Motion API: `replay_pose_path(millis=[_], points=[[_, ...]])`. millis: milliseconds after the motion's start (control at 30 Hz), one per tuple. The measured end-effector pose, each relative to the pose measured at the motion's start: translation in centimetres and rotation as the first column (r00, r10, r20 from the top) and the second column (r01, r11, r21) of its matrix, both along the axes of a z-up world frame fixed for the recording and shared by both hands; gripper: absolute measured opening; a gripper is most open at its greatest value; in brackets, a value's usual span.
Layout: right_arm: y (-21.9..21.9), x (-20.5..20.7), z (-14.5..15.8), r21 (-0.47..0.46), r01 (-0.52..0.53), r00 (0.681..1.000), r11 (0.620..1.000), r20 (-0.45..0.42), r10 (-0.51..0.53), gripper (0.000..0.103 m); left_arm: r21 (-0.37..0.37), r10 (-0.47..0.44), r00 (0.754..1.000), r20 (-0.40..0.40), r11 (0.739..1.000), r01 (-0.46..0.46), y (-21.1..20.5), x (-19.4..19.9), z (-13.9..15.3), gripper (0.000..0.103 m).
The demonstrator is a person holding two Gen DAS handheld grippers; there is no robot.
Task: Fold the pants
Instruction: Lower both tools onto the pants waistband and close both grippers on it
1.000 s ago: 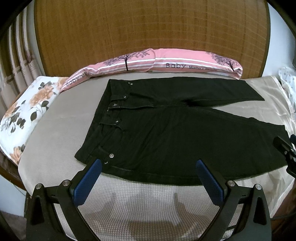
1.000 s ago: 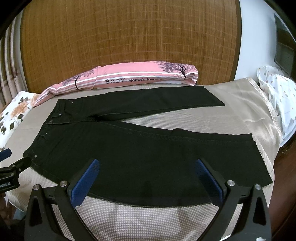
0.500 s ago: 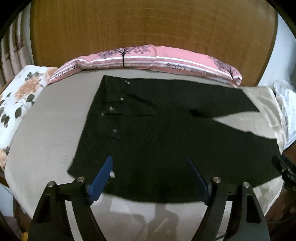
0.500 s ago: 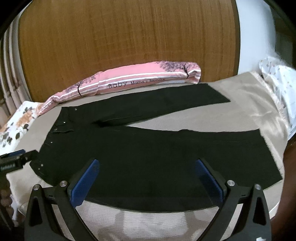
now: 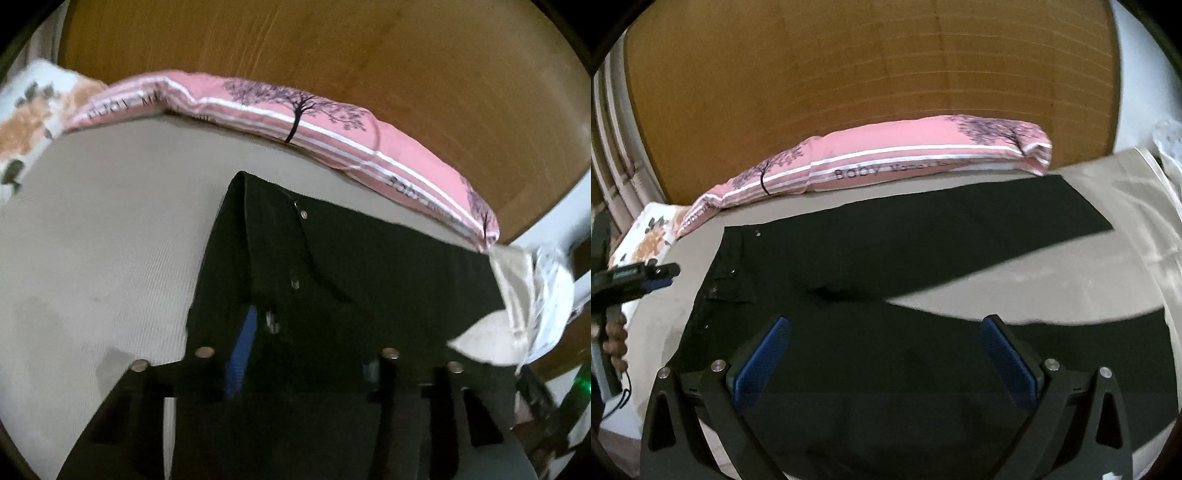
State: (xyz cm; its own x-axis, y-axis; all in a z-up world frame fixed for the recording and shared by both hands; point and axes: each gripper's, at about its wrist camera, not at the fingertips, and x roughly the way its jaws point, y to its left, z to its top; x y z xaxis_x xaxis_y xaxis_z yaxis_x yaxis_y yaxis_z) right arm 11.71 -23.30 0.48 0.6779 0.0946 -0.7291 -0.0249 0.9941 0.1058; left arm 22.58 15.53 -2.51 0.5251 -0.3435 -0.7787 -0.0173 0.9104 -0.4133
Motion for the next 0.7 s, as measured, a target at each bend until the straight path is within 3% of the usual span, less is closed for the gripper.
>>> replay_pose_path(millis=[267, 533, 700], points=[[2.4, 5.2, -2.3, -0.017, -0.034, 0.998, 0.999, -0.06, 0.033, 0.102, -0.175, 0.011, 0.997, -0.07, 0.984, -0.023, 3.3, 7.8, -4.1, 0.04], [3.5, 10.3, -3.6, -0.034, -0.064, 0.995, 0.997, -0.083, 0.061, 0.102, -0.193, 0.023, 0.994, -0.108, 0.98, -0.044, 4.9, 11.5, -7.4, 0.04], [4.4, 13.4, -4.2, -0.044, -0.09, 0.993, 0.995, -0.085, 0.086, 0.102, -0.233, -0.008, 0.994, -0.113, 0.972, -0.019, 4.8, 13.5, -8.1, 0.032]])
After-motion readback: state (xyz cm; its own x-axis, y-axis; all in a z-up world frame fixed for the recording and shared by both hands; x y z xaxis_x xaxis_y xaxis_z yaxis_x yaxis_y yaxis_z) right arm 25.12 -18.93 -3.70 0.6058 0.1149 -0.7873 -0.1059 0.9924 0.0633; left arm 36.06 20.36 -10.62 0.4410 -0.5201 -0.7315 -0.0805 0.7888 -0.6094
